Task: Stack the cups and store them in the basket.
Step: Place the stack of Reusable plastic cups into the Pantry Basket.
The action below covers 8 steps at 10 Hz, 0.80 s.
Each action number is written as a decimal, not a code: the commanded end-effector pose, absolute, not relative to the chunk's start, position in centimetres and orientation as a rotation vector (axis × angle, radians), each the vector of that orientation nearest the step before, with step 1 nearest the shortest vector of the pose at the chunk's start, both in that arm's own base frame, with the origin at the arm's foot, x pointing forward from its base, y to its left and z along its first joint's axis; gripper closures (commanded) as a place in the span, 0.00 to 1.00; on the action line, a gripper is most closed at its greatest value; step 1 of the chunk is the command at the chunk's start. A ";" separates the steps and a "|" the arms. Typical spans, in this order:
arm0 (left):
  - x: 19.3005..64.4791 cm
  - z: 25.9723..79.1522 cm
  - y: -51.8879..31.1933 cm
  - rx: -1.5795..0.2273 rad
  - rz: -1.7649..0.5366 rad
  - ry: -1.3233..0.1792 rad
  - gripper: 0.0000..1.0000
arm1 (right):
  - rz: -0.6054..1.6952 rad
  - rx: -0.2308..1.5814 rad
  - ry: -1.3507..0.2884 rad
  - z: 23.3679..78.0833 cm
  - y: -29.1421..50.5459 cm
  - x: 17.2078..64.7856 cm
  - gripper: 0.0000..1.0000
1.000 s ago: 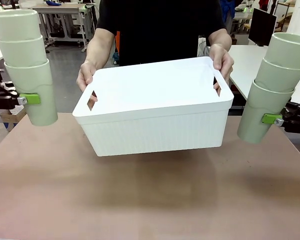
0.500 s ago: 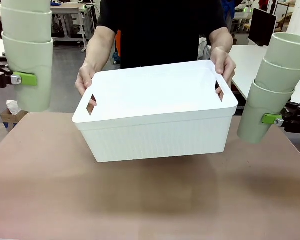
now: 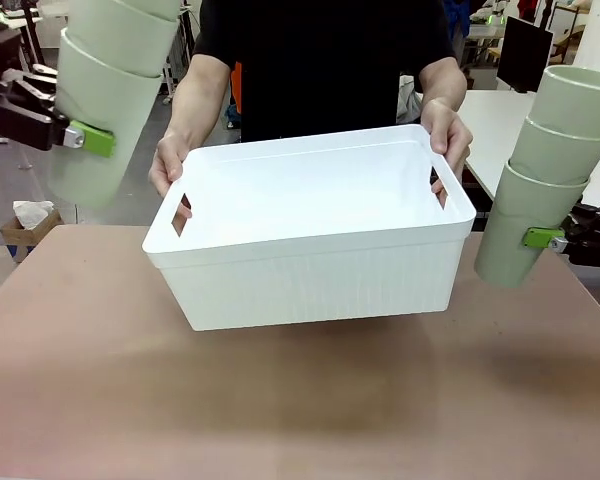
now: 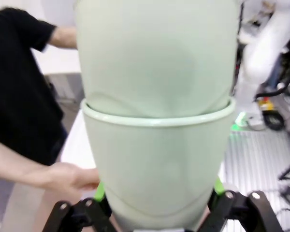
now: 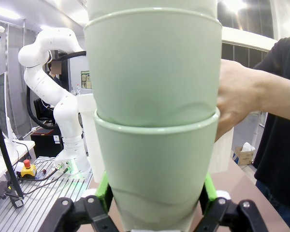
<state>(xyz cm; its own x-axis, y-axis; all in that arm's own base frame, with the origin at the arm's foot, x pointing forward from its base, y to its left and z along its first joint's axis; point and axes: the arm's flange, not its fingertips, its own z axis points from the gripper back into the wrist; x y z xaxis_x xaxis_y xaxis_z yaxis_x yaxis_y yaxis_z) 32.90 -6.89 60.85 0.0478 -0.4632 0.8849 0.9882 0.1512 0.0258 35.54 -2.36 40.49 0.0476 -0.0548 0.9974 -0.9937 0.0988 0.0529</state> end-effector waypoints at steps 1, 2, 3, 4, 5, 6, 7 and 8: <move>32.7 63.2 -8.3 -0.675 -1.287 -0.852 0.13 | 1.078 1.196 -1.267 40.8 -2.4 35.5 0.14; 32.7 64.0 -9.1 -0.643 -1.294 -0.832 0.13 | 1.078 1.196 -1.267 40.8 -2.4 35.5 0.14; 32.8 64.9 -9.9 -0.608 -1.294 -0.816 0.13 | 1.078 1.196 -1.267 40.8 -2.4 35.5 0.14; 32.9 65.5 -10.8 -0.576 -1.295 -0.795 0.13 | 1.078 1.196 -1.267 40.8 -2.4 35.5 0.14; 33.3 65.9 -12.2 -0.542 -1.300 -0.770 0.13 | 1.078 1.196 -1.267 40.8 -2.4 35.5 0.14; 33.7 66.1 -13.6 -0.510 -1.304 -0.740 0.13 | 1.078 1.196 -1.267 40.8 -2.4 35.5 0.14; 34.0 65.9 -15.1 -0.483 -1.311 -0.712 0.13 | 1.078 1.196 -1.267 40.8 -2.4 35.5 0.14; 34.3 65.7 -16.7 -0.454 -1.323 -0.684 0.13 | 1.078 1.196 -1.267 40.8 -2.4 35.5 0.14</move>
<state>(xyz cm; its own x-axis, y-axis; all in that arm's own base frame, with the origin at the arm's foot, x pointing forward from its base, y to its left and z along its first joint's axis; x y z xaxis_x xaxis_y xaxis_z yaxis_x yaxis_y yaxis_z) 33.66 -15.62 64.96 0.0729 -0.6996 0.7108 0.9787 0.1873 0.0839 35.53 -2.36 40.49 0.0477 -0.0549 0.9974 -0.9937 0.0988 0.0530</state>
